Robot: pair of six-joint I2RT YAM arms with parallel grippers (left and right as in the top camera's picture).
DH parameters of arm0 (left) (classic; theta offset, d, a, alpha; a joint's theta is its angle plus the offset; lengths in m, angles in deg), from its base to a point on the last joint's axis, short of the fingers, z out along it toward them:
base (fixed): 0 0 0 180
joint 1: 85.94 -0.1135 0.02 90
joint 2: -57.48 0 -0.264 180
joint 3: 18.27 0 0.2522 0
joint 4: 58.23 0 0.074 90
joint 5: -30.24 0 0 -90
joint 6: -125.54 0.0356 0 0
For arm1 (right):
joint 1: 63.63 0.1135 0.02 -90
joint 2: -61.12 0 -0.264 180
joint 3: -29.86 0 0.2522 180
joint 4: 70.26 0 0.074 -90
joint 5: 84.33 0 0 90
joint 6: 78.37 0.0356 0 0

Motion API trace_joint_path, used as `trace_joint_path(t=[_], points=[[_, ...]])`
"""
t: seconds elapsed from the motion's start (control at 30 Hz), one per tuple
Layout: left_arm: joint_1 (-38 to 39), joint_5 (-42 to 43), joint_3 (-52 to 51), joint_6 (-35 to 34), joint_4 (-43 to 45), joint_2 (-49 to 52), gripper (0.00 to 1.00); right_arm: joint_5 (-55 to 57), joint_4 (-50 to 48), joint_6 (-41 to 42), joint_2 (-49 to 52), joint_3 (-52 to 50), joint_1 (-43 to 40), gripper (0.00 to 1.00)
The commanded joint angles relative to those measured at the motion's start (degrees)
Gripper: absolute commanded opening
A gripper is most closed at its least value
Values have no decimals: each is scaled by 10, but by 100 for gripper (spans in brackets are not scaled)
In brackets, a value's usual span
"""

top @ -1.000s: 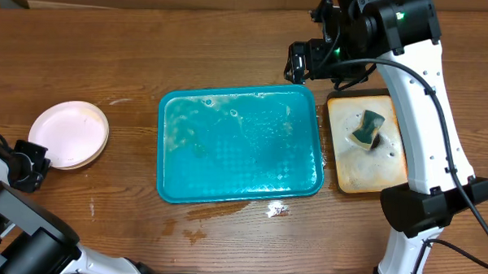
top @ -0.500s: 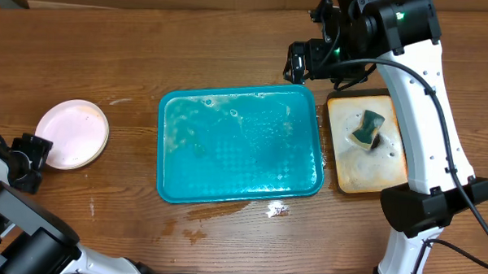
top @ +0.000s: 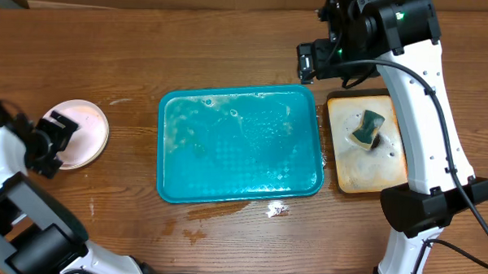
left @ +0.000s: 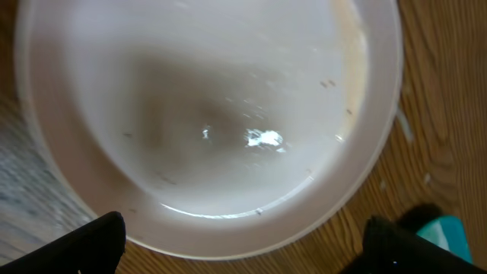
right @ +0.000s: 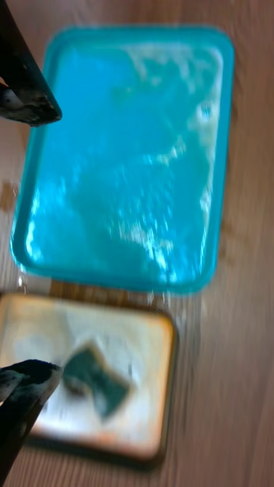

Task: Clean dirty plates on tray and stack at the side

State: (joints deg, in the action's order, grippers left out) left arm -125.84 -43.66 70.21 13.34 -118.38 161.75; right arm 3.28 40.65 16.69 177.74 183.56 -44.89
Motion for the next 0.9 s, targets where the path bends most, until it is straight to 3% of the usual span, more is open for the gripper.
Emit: trace_joint_path(t=[0.0, 0.17, 0.43, 0.87], points=[[51, -45, 36, 28, -23, -5, 100, 82, -3, -4, -31, 9, -2, 100], [137, -98, 86, 30, -75, -17, 100, 88, -3, -4, -56, 9, -5, 100], [251, -101, 148, 30, -144, -45, 100, 90, -1, -4, -128, 9, -5, 100], [427, -121, 155, 30, -181, -69, 100, 129, -12, -4, -174, 9, -5, 100]])
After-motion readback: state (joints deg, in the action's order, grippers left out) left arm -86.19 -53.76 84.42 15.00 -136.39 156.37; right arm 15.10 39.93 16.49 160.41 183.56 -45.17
